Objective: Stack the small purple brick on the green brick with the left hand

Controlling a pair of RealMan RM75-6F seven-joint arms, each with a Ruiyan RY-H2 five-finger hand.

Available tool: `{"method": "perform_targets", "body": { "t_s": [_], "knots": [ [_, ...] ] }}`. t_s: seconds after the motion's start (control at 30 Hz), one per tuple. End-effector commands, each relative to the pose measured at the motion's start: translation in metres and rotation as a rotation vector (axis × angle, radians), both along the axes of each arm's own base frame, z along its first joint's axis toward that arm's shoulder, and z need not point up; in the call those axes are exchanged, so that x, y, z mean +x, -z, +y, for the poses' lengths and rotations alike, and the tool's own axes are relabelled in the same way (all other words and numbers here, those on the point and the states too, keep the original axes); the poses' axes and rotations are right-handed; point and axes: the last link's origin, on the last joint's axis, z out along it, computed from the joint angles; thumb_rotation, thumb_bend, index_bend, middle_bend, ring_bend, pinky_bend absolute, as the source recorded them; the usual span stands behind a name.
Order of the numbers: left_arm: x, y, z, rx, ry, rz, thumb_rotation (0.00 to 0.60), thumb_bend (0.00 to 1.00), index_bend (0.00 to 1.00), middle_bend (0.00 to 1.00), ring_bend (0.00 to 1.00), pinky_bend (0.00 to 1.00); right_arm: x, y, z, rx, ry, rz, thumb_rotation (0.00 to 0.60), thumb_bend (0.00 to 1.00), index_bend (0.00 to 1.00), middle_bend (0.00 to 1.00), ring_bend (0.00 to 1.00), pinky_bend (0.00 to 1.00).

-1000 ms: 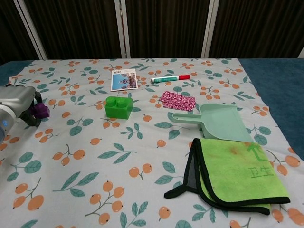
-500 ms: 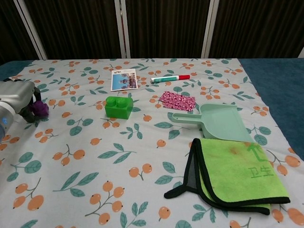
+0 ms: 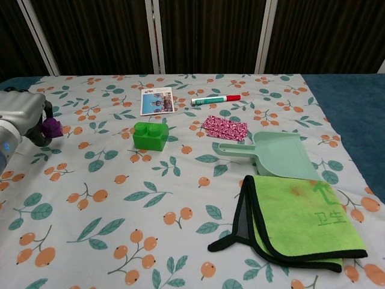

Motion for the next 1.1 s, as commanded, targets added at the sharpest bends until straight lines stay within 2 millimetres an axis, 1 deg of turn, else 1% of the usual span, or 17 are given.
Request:
{"method": "perform_targets", "body": {
  "t_s": [0.03, 0.1, 0.2, 0.3, 0.37, 0.47, 0.57, 0.67, 0.73, 0.9, 1.1],
  "knots": [
    [0.016, -0.007, 0.003, 0.018, 0.053, 0.031, 0.6, 0.42, 0.49, 0.47, 0.1, 0.0, 0.0, 0.0, 0.0, -0.001, 0.0, -0.001, 0.6, 0.17, 0.1, 0.05, 0.01, 0.05],
    [0.028, -0.01, 0.003, 0.021, 0.084, 0.027, 0.6, 0.42, 0.49, 0.46, 0.1, 0.0, 0.0, -0.001, 0.0, -0.001, 0.001, -0.001, 0.6, 0.17, 0.1, 0.05, 0.01, 0.05],
    [0.055, -0.018, 0.004, 0.01, 0.151, 0.026, 0.6, 0.42, 0.49, 0.46, 0.1, 0.0, 0.0, -0.001, 0.0, -0.002, 0.001, -0.003, 0.6, 0.17, 0.1, 0.05, 0.01, 0.06],
    [0.096, -0.029, 0.001, -0.012, 0.228, -0.032, 0.6, 0.42, 0.49, 0.46, 0.1, 0.0, 0.0, -0.001, 0.001, -0.002, 0.0, -0.004, 0.6, 0.17, 0.1, 0.05, 0.01, 0.05],
    [0.119, -0.034, -0.002, -0.04, 0.252, -0.094, 0.6, 0.42, 0.49, 0.45, 0.1, 0.0, 0.001, -0.001, 0.001, -0.001, -0.001, -0.005, 0.6, 0.17, 0.1, 0.05, 0.01, 0.05],
    [0.146, -0.042, -0.007, -0.097, 0.273, -0.132, 0.6, 0.42, 0.49, 0.45, 0.1, 0.0, 0.001, -0.002, 0.001, -0.002, -0.002, -0.007, 0.6, 0.17, 0.1, 0.05, 0.01, 0.05],
    [0.163, -0.046, -0.012, -0.141, 0.268, -0.17, 0.6, 0.42, 0.48, 0.45, 0.1, 0.0, 0.001, -0.002, 0.002, -0.001, -0.002, -0.008, 0.6, 0.17, 0.1, 0.05, 0.01, 0.05],
    [0.172, -0.044, -0.017, -0.201, 0.226, -0.236, 0.6, 0.42, 0.48, 0.45, 0.1, 0.0, 0.001, -0.003, 0.001, -0.002, -0.004, -0.012, 0.6, 0.17, 0.1, 0.05, 0.01, 0.06],
    [0.174, -0.043, -0.017, -0.234, 0.195, -0.242, 0.6, 0.42, 0.49, 0.45, 0.1, 0.0, 0.0, -0.004, 0.002, -0.003, 0.0, -0.014, 0.6, 0.17, 0.1, 0.05, 0.01, 0.06],
    [0.171, -0.035, -0.016, -0.278, 0.148, -0.241, 0.6, 0.42, 0.49, 0.45, 0.1, 0.0, -0.001, -0.003, 0.002, 0.001, 0.004, -0.011, 0.6, 0.17, 0.1, 0.05, 0.01, 0.05],
    [0.168, -0.024, -0.011, -0.308, 0.139, -0.216, 0.6, 0.42, 0.49, 0.44, 0.1, 0.0, -0.001, 0.0, 0.001, 0.007, 0.008, -0.004, 0.6, 0.17, 0.1, 0.05, 0.01, 0.05]
  ]
}}
